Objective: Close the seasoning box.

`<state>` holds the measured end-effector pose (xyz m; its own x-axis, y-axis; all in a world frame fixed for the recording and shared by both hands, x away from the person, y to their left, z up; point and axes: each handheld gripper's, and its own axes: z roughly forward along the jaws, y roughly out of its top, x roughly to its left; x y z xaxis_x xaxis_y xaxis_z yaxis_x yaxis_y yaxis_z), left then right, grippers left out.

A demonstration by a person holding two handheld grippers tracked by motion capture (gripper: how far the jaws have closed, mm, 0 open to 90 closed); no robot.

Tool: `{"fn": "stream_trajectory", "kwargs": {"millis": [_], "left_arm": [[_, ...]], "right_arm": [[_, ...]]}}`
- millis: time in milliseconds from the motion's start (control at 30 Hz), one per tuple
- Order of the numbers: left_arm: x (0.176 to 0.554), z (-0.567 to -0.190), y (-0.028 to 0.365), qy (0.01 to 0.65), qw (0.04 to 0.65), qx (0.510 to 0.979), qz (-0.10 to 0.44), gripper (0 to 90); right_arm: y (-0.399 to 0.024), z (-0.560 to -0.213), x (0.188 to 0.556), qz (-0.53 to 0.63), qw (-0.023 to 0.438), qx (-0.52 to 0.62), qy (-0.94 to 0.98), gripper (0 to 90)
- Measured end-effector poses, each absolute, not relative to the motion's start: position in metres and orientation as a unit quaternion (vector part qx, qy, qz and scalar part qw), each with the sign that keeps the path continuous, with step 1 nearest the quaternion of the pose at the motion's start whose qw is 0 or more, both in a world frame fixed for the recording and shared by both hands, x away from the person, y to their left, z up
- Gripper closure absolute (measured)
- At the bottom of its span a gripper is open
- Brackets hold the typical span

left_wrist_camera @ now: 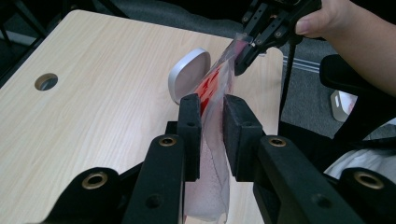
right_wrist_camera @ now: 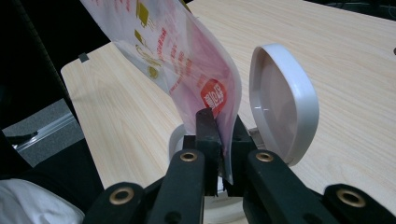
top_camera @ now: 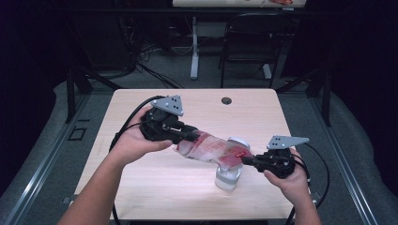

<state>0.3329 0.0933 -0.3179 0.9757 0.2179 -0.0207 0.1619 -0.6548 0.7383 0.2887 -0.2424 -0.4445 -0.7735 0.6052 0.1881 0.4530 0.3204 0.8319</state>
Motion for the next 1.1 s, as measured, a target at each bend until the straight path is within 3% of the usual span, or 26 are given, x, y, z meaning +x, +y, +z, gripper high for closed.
{"fn": "stream_trajectory", "kwargs": {"millis": [1100], "left_arm": [[0.3331,-0.3191,0.0951,0.107,0.408,0.906,0.035,75.7]], "right_arm": [[-0.2433,-0.4451,0.2891,0.483,0.079,0.328,0.808,87.1]]}}
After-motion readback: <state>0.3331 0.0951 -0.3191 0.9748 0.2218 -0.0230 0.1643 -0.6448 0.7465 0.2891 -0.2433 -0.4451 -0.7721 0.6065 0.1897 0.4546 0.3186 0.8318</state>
